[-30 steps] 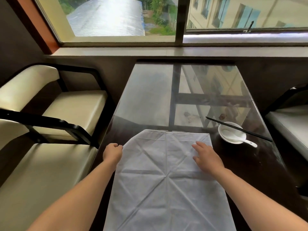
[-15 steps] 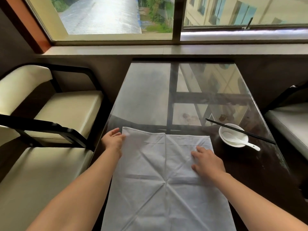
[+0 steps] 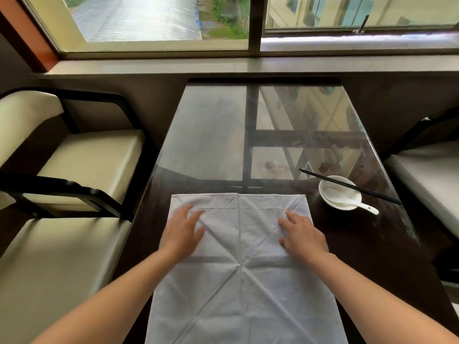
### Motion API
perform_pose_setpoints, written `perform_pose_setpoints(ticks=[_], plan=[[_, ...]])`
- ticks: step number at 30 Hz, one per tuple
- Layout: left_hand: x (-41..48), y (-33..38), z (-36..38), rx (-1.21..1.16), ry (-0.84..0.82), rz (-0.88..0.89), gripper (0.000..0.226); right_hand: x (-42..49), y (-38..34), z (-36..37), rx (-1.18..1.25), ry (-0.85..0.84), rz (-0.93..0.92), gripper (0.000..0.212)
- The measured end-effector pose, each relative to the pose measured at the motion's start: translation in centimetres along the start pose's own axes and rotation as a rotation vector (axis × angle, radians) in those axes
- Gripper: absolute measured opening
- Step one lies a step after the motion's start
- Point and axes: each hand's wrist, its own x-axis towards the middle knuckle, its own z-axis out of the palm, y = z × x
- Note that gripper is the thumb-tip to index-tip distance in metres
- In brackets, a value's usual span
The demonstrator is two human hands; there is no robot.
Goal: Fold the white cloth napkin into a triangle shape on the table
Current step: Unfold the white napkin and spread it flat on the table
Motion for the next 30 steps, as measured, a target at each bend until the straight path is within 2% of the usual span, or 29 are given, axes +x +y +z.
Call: perform_pose_setpoints(ticks=[2,5,9,11,14,20,22,24,29,30], plan=[[-2.7,0.4,1.7,0.149,-0.173,0.101,0.068,-0.1,0.1,0.3,-0.012,-0.009,-0.012,0.058],[-4.7,0.1,2.7,0.264,-0.299,0.068,0.081,-0.2,0.1,0.6,-0.021,-0.017,-0.001,0.062],[-5.2,0.2,2.7,0.293,-0.304,-0.019,0.091,-0.7,0.3,1.1,0.000,-0.046,0.035,0.070],[-5.8,0.4,2.6,0.274,-0.286,-0.074,0.096,-1.4,0.5,1.2,0.023,-0.007,0.050,0.071],[-7.9,0.4,2.2,0.258,-0.277,-0.092,0.093,-3.3,1.1,1.5,0.059,0.054,0.046,0.070],[-15.3,-0.3,2.4,0.255,-0.269,-0.040,0.082,-9.0,1.4,3.6,0.013,0.038,-0.027,0.068],[-17.6,-0.4,2.6,0.266,-0.367,-0.065,0.075,-11.2,0.8,4.4,-0.044,-0.007,-0.091,0.078],[-19.2,-0.7,2.8,0.270,-0.396,-0.082,0.071,-12.8,0.5,5.4,-0.065,-0.053,-0.111,0.089],[-21.2,-1.0,1.9,0.248,-0.394,-0.150,0.084,-14.7,1.7,5.6,-0.061,-0.052,0.009,0.074],[-21.5,-1.0,1.8,0.227,-0.324,-0.152,0.088,-15.2,1.8,5.6,-0.053,-0.047,0.020,0.073]])
